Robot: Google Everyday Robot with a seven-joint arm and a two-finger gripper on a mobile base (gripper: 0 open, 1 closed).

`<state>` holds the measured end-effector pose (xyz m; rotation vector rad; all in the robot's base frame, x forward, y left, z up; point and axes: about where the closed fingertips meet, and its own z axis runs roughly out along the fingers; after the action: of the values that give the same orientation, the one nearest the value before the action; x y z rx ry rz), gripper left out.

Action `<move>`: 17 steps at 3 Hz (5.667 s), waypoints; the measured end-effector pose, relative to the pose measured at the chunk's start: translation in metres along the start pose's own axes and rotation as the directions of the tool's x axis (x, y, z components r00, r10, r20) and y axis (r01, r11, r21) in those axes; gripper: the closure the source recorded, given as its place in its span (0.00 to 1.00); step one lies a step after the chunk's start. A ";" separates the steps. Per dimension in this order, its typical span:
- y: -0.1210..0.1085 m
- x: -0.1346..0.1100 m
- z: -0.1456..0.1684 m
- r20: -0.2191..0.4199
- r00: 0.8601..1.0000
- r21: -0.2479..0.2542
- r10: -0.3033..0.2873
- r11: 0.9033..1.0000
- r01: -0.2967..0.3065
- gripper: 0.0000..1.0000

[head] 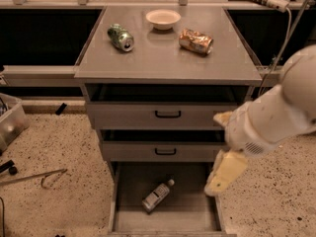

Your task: Pick blue plastic bottle from bottom drawer and place on counter

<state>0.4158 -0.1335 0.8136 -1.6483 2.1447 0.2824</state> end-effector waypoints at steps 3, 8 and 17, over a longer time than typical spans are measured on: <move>0.021 0.016 0.109 0.028 0.998 -0.052 0.056 0.997 -0.055 0.00; -0.001 0.087 0.340 0.062 0.994 -0.067 0.085 0.994 -0.081 0.00; -0.095 0.120 0.580 0.161 0.934 -0.185 -0.318 0.920 0.345 0.00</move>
Offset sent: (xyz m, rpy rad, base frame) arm -0.0055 0.0300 -0.0737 0.0513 0.0749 -0.0089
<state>0.5992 -0.0298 0.2518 -2.0199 1.7506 0.5098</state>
